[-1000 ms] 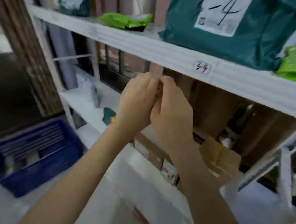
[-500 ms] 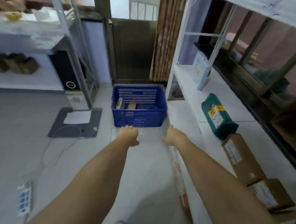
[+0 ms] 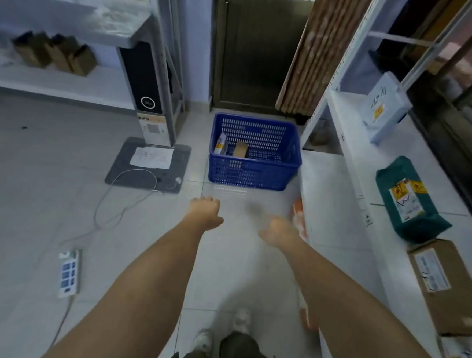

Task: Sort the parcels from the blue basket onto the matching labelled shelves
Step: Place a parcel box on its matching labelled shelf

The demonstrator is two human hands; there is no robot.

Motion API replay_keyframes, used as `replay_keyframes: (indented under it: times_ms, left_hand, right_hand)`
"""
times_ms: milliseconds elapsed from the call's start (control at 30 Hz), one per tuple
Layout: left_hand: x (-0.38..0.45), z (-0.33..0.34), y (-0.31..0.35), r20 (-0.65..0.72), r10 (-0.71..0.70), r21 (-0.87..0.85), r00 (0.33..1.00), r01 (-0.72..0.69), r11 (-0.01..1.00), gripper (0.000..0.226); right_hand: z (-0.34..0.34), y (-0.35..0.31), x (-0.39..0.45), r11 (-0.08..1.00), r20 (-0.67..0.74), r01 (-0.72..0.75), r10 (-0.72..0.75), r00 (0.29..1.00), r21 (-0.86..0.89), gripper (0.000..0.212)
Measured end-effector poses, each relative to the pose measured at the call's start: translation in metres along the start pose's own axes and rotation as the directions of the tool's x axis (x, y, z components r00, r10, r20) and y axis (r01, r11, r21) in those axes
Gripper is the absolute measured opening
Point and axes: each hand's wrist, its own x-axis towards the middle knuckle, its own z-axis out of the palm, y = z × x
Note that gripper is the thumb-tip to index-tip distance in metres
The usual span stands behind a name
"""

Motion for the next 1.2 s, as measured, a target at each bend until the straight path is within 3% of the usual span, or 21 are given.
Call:
replay_keyframes:
  times_ms: [300, 400, 500, 567, 633, 900, 1200]
  left_hand:
    - [0.086, -0.024, -0.009, 0.038, -0.042, 0.017, 0.998, 0.041, 0.999, 0.042]
    - [0.131, -0.044, -0.002, 0.036, -0.062, 0.014, 0.997, 0.061, 0.998, 0.044]
    - [0.171, -0.063, 0.004, 0.105, -0.088, -0.056, 0.991, 0.094, 0.994, 0.052]
    - [0.203, -0.080, 0.006, 0.163, -0.111, -0.113, 0.980, 0.130, 0.985, 0.055]
    - [0.232, -0.096, 0.003, 0.177, -0.122, -0.133, 0.977, 0.146, 0.980, 0.055]
    - [0.327, -0.118, -0.013, 0.265, -0.142, -0.187, 0.954, 0.196, 0.963, 0.049]
    - [0.482, -0.145, -0.062, 0.367, -0.100, -0.250, 0.925, 0.202, 0.947, 0.040]
  right_hand:
    - [-0.054, -0.011, 0.102, 0.998, 0.031, 0.046, -0.048, 0.998, 0.044, 0.056]
    - [-0.080, -0.010, 0.148, 0.996, -0.021, 0.079, -0.078, 0.997, 0.041, 0.054]
    - [-0.102, -0.004, 0.187, 0.986, -0.009, 0.114, -0.116, 0.993, -0.124, 0.058]
    - [-0.118, 0.000, 0.215, 0.955, 0.084, 0.139, -0.121, 0.989, -0.263, 0.068]
    - [-0.133, 0.002, 0.243, 0.949, 0.162, 0.135, -0.091, 0.983, -0.286, 0.074]
    - [-0.166, -0.014, 0.340, 0.998, 0.322, 0.068, -0.060, 0.945, -0.016, 0.069]
    - [-0.228, -0.048, 0.492, 0.995, 0.397, -0.060, 0.025, 0.918, 0.076, 0.073]
